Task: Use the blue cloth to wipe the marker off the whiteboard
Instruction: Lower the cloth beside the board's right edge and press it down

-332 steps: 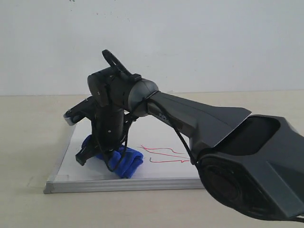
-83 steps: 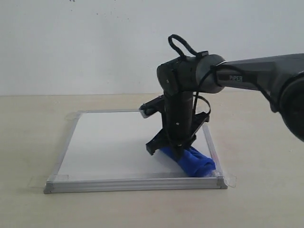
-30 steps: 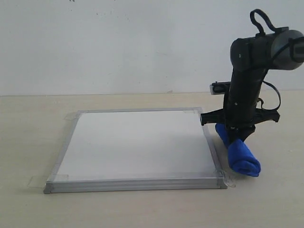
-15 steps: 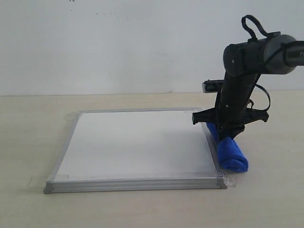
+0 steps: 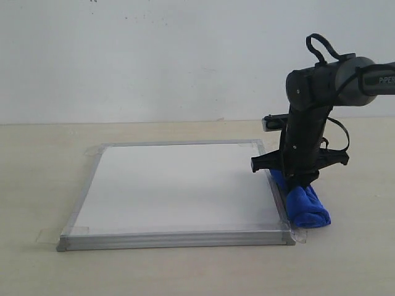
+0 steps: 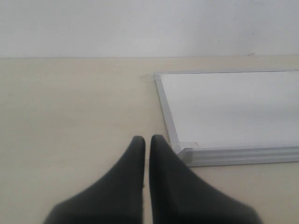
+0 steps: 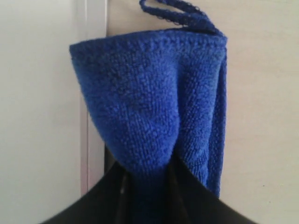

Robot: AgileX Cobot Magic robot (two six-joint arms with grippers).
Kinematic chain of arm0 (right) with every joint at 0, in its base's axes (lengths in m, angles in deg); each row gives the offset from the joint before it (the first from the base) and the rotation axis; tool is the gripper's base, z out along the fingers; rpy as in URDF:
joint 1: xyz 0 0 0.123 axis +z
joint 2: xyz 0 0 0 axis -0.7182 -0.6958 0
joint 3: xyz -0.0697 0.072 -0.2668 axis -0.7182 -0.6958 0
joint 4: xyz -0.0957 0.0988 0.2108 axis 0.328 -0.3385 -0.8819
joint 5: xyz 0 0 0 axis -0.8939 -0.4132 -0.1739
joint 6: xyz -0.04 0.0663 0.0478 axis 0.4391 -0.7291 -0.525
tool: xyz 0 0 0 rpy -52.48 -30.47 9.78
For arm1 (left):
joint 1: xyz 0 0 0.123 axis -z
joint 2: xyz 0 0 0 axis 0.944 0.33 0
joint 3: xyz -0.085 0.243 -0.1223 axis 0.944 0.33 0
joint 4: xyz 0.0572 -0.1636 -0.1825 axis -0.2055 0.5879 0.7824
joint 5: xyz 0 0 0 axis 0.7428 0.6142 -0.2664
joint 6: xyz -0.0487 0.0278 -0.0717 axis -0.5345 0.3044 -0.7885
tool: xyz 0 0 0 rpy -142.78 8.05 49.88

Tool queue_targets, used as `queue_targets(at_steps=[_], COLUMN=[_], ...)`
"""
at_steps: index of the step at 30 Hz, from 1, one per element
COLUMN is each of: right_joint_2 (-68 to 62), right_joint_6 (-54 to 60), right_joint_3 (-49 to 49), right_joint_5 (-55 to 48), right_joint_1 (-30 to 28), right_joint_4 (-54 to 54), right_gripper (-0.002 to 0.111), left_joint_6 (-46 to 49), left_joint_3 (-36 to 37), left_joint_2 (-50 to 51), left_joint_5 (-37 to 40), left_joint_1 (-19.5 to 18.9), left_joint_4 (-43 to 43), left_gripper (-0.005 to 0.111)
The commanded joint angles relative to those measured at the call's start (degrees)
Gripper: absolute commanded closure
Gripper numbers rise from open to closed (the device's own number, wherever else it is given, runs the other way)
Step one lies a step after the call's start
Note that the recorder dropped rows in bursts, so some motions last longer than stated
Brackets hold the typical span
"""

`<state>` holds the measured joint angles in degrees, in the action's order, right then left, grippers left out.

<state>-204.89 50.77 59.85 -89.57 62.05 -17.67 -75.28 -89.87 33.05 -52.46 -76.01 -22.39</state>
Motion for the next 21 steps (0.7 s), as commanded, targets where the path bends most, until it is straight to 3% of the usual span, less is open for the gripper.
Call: queue_targets(at_steps=[1, 21], right_joint_2=[0.36, 0.36], right_joint_6=[-0.41, -1.73], right_joint_3=[-0.43, -0.43], right_joint_5=[-1.12, -1.01], right_joint_1=[-0.22, -0.22], right_joint_4=[1.63, -2.31], right_gripper=[0.108, 0.108], left_joint_6=[0.26, 0.26], left_joint_3=[0.18, 0.18], left_joint_2=[0.16, 0.16], left_joint_5=[-0.36, -0.36], left_joint_1=[0.46, 0.46], left_joint_4=[0.67, 0.67], left_gripper=[0.103, 0.103])
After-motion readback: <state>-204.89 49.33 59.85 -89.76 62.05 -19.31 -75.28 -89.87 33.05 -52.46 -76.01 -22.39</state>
